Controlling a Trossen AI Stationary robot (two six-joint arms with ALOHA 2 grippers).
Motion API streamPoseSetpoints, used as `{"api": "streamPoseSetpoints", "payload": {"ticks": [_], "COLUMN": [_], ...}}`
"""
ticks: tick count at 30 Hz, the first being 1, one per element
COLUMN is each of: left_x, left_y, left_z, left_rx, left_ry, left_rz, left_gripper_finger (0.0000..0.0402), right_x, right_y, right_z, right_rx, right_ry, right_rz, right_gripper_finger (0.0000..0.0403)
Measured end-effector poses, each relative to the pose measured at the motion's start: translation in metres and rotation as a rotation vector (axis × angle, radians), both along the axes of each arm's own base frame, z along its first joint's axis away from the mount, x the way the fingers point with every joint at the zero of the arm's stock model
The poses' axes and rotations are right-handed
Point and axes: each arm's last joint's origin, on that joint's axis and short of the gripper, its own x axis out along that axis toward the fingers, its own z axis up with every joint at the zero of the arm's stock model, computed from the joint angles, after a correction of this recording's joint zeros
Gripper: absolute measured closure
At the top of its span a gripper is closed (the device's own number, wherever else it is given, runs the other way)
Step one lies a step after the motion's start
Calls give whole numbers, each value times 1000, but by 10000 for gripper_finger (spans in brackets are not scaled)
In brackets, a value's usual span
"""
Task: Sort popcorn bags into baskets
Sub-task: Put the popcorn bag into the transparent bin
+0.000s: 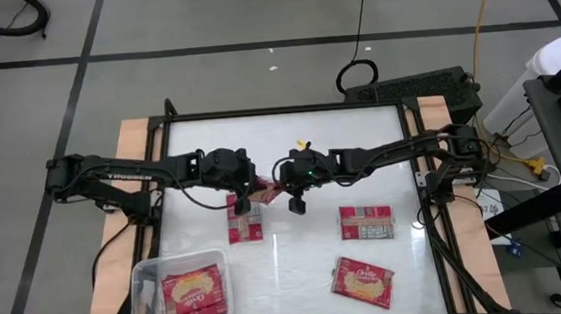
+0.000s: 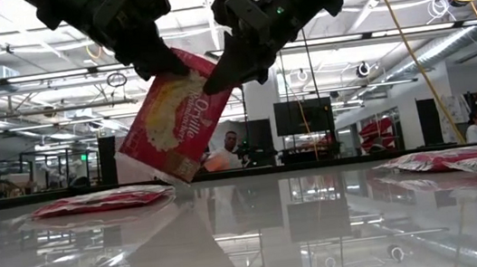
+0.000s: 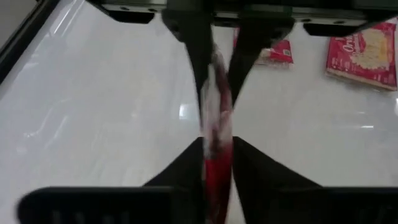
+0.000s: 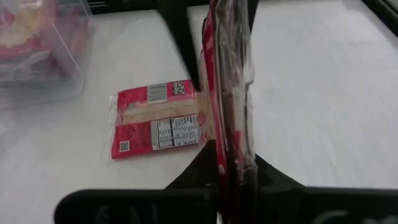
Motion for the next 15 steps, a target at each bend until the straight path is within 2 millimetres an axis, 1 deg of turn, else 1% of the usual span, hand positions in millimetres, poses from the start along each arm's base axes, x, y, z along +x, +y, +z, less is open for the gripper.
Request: {"api": "streamPoseSetpoints", "payload": {"ticks": [3,6,9,12,15], "left_x": [0,-1,-5,-8,-10], "left_y": [-3,-3,-3,-6,-9], "left_z": [0,-2,-6,-12,-19], "left_rx": [10,10,-10,-34,-63], "left_ry": [3,28,82,117,131], "left_rz": [9,97,165,179,190], "left_gripper_finger": [281,236,202,182,178], "right_x": [-1,-3,-4,-8,-13], "right_y": [0,1,6,14,23], "right_z": [-1,-4,-6,-12,-22], "right_rx": [8,14,7,-14,-22], "right_ry": [12,48,74,77,43], "right_rz": [-6,-7,-29,-48,-42], "right_gripper_finger": [394,395,396,396,397]}}
